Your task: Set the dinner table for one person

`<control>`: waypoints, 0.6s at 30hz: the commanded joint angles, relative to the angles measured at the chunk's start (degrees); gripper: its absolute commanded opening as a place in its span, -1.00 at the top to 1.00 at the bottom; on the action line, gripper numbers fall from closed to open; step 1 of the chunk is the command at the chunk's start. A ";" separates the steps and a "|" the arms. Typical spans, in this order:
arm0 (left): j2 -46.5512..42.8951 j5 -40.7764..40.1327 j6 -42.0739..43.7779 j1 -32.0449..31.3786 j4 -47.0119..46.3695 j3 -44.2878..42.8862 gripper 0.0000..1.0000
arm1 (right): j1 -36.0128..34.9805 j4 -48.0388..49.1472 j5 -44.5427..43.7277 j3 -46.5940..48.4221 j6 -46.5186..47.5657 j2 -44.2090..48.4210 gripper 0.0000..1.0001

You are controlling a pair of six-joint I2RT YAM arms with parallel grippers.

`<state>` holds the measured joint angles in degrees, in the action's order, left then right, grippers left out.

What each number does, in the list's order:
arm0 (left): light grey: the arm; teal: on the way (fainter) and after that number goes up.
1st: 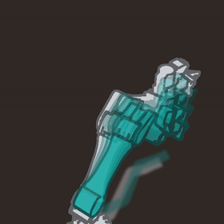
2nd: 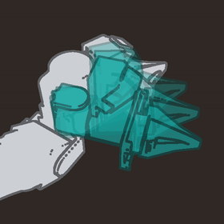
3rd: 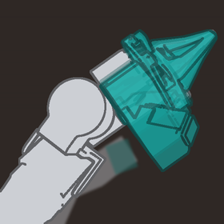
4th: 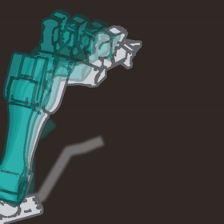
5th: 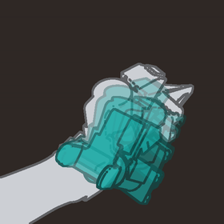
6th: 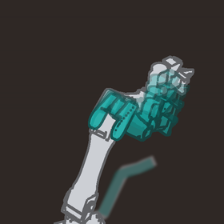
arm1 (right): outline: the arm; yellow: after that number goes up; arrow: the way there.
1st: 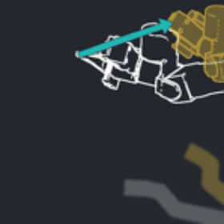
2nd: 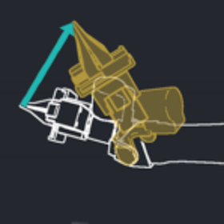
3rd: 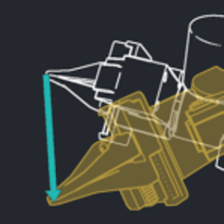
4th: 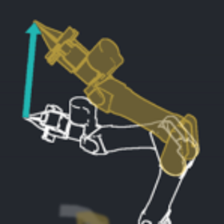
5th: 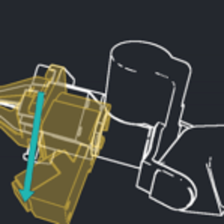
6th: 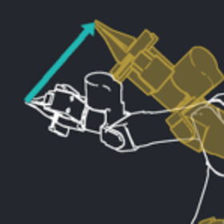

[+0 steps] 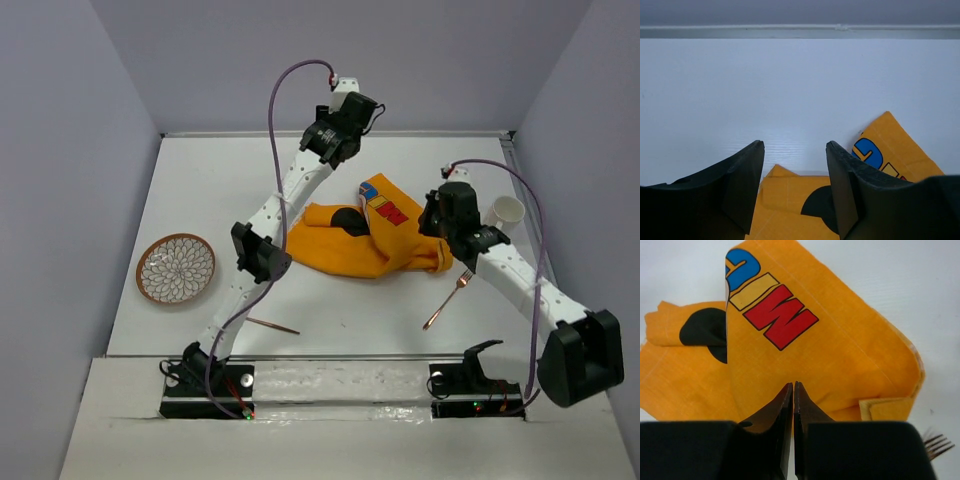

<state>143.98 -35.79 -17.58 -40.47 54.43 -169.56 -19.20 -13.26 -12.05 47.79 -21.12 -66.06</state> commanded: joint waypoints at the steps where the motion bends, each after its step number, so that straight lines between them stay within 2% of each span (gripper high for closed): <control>1: 0.60 12.12 -5.96 6.95 -0.73 0.20 -0.23 | -0.22 1.22 4.32 9.06 3.72 -10.10 0.74; 4: -2.11 15.22 -5.97 9.26 -2.57 -0.43 -0.25 | 0.83 1.48 5.54 13.89 4.51 -14.96 0.66; 7: -9.66 16.97 -4.57 11.46 -5.73 1.41 -0.25 | 1.54 2.09 8.01 16.98 5.30 -20.67 0.54; 9: -17.22 21.27 -4.04 13.74 -8.63 3.34 -0.25 | 2.15 2.27 9.33 20.31 6.61 -25.06 0.45; 12: -28.64 21.90 -1.24 13.84 -12.85 7.74 -0.29 | 3.46 2.27 10.38 25.67 7.06 -31.90 0.41; 13: -33.11 22.08 -0.79 13.40 -13.73 10.79 -0.29 | 3.47 2.27 10.82 27.25 6.89 -33.76 0.40; 16: -36.66 21.12 -0.43 9.81 -14.36 16.87 -0.36 | 4.08 2.27 11.09 35.07 6.89 -41.49 0.37; 18: -39.90 18.84 -1.31 7.17 -17.05 30.36 -0.37 | 4.08 2.10 11.17 41.38 6.89 -45.36 0.35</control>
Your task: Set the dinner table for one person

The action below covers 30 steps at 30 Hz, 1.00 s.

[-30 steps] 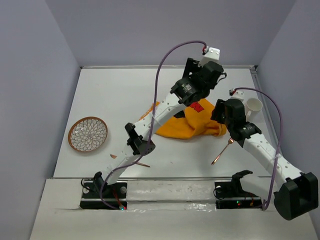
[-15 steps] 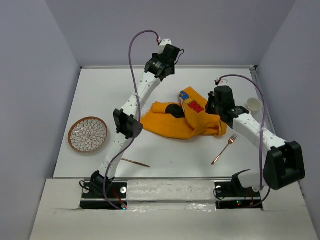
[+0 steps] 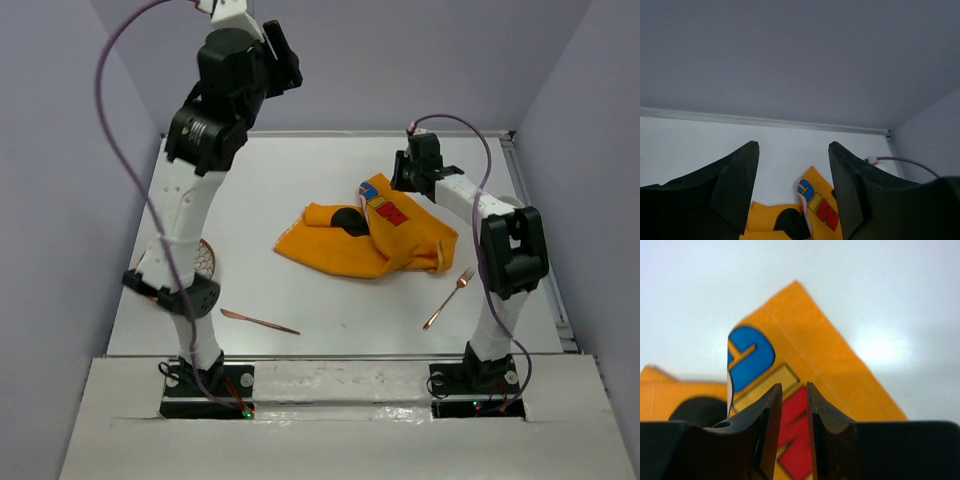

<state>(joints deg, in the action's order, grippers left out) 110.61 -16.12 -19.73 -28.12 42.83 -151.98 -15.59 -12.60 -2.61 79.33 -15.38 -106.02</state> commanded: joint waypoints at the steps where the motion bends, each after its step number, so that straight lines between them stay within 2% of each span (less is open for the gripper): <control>1: -9.33 -1.28 -0.56 -7.54 -9.65 30.78 -0.38 | 0.48 1.09 1.91 11.97 1.14 -9.08 0.34; 2: -16.93 3.15 -2.40 -7.74 -23.88 40.87 -0.38 | 0.48 0.39 2.00 13.99 1.05 -10.95 0.32; 3: -21.18 6.51 -4.68 -7.04 -32.28 51.24 -0.36 | 0.48 0.12 2.00 15.84 0.88 -12.62 0.29; 4: -25.57 8.98 -7.40 -4.34 -39.50 67.70 -0.30 | 0.48 -0.14 2.00 19.16 1.14 -15.85 0.21; 5: -33.45 10.13 -11.26 -3.09 -52.37 74.13 -0.28 | 0.48 -1.19 1.30 20.85 1.49 -17.45 0.16; 6: -36.57 10.06 -12.00 -1.60 -56.50 82.64 -0.28 | 0.48 -1.89 0.95 24.17 2.19 -18.86 0.06; 8: -39.93 8.75 -11.05 -1.50 -56.55 84.83 -0.31 | 0.48 -3.91 0.33 27.53 2.72 -22.98 -0.01; 11: -38.63 9.70 -10.68 -1.41 -55.13 87.99 -0.38 | 0.48 -5.24 0.68 33.49 2.55 -26.33 -0.18; 17: -30.83 8.48 -11.47 -1.59 -57.59 94.93 -0.43 | -0.04 -11.65 -1.43 41.86 2.63 -34.34 -0.21; 21: -24.13 5.23 -10.77 -1.76 -59.96 96.61 -0.44 | -1.45 -14.81 -4.93 44.86 3.68 -37.33 -0.10; 26: -15.08 3.64 -8.58 -2.11 -59.88 94.24 -0.44 | -2.69 -15.17 -9.43 41.61 3.42 -36.28 -0.03; 27: -14.11 2.42 -8.05 -2.38 -59.44 93.72 -0.44 | -2.69 -15.17 -9.95 40.91 3.16 -36.19 0.06; 30: -10.78 2.49 -6.91 -2.73 -58.21 91.43 -0.44 | -2.69 -14.74 -10.40 39.59 2.37 -35.58 0.18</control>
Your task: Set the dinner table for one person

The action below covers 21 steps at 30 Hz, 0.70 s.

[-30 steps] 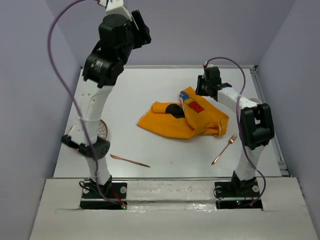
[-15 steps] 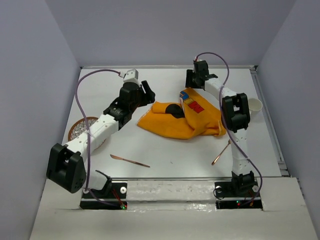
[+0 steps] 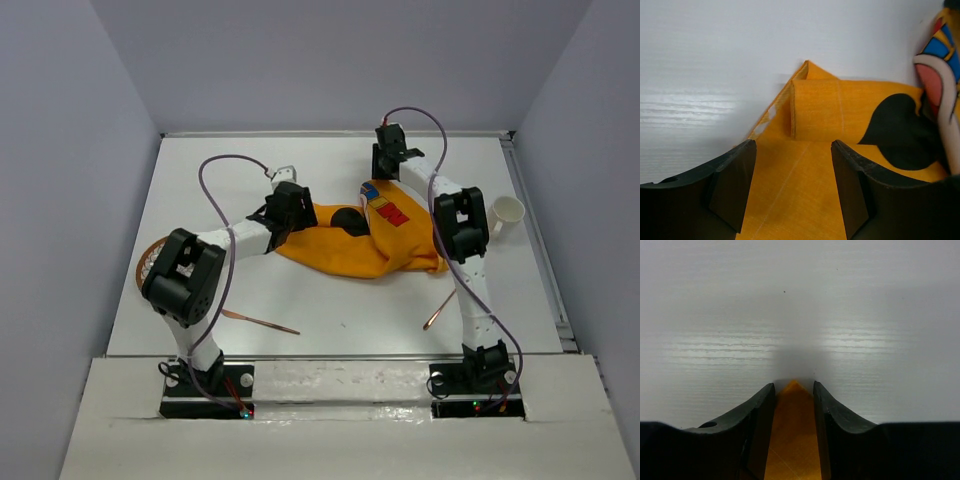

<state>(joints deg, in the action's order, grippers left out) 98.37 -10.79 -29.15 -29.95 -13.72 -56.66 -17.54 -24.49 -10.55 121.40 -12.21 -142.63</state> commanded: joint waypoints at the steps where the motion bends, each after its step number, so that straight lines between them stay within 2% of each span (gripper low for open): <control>1: 2.17 -2.66 2.69 -0.98 -1.49 -4.33 -0.44 | -1.26 -2.76 -2.55 -2.92 -0.97 1.21 0.18; 3: 4.01 -2.49 3.39 -1.59 -1.49 -5.55 -0.44 | -1.27 -1.80 -2.72 -4.41 -1.24 1.91 0.24; 4: 5.16 -2.49 3.74 -1.86 -1.40 -6.52 -0.44 | -1.27 -1.53 -2.73 -4.68 -1.50 2.00 0.37; 9: 7.63 -3.36 5.41 -2.48 -1.31 -8.81 -0.44 | -1.27 -0.56 -2.55 -4.77 -1.77 2.44 0.67; 11: 8.68 -4.15 6.20 -2.48 -1.23 -9.60 -0.44 | -1.27 -0.12 -2.20 -4.86 -1.68 2.70 0.88; 13: 9.47 -4.77 6.73 -2.48 -1.23 -10.30 -0.45 | -1.27 0.32 -2.11 -5.30 -1.59 2.97 0.90; 14: 10.61 -5.03 7.26 -2.48 -1.05 -11.35 -0.45 | -1.27 0.67 -2.02 -5.56 -1.50 3.23 0.99; 21: 16.67 -6.44 7.96 -0.72 1.32 -17.33 -0.44 | -1.27 3.39 -0.88 -8.64 -1.24 4.46 1.00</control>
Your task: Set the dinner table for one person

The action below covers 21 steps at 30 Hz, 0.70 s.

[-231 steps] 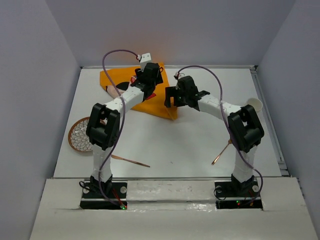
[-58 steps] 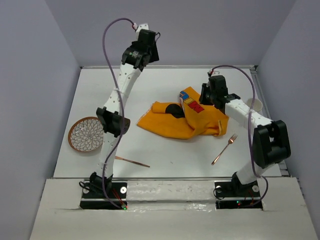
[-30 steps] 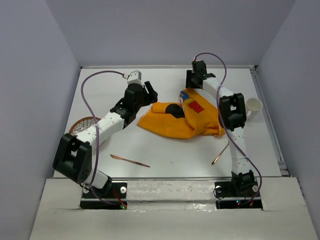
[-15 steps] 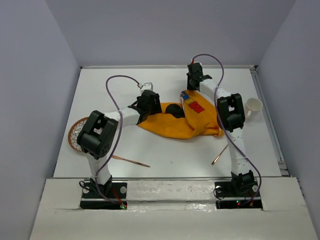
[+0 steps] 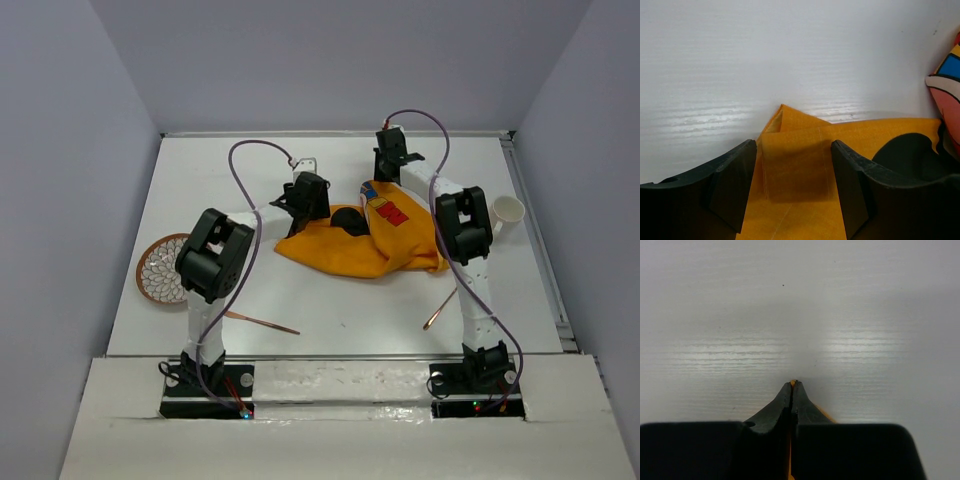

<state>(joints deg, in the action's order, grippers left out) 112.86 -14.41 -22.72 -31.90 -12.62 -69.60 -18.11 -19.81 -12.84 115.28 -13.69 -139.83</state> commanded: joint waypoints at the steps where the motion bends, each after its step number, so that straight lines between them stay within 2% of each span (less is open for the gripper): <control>1: 2.54 -2.64 1.45 1.57 0.23 -4.75 -0.43 | -0.70 -1.19 1.50 -2.61 0.25 1.75 1.00; 6: 4.39 -1.15 2.07 2.37 -0.03 -6.33 -0.37 | -0.70 -0.31 2.38 -3.49 0.16 2.11 1.00; 7: 4.47 -1.06 2.07 2.54 -0.03 -6.51 -0.25 | -0.70 -0.23 2.38 -3.49 0.16 2.02 1.00; 10: 5.35 -0.44 1.89 2.63 -0.21 -6.42 -0.15 | -0.70 -0.05 2.29 -3.75 0.25 2.02 1.00; 18: 5.36 1.06 0.92 2.81 -1.53 -5.02 0.49 | -0.70 0.30 2.21 -4.37 0.60 2.46 1.00; 21: 4.48 0.97 0.84 2.90 -1.70 -4.84 0.50 | -0.70 0.39 2.21 -4.45 0.77 2.54 1.00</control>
<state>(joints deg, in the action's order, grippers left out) 118.65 -13.08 -21.69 -29.21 -12.62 -74.06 -18.09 -16.75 -12.03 112.51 -13.45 -138.76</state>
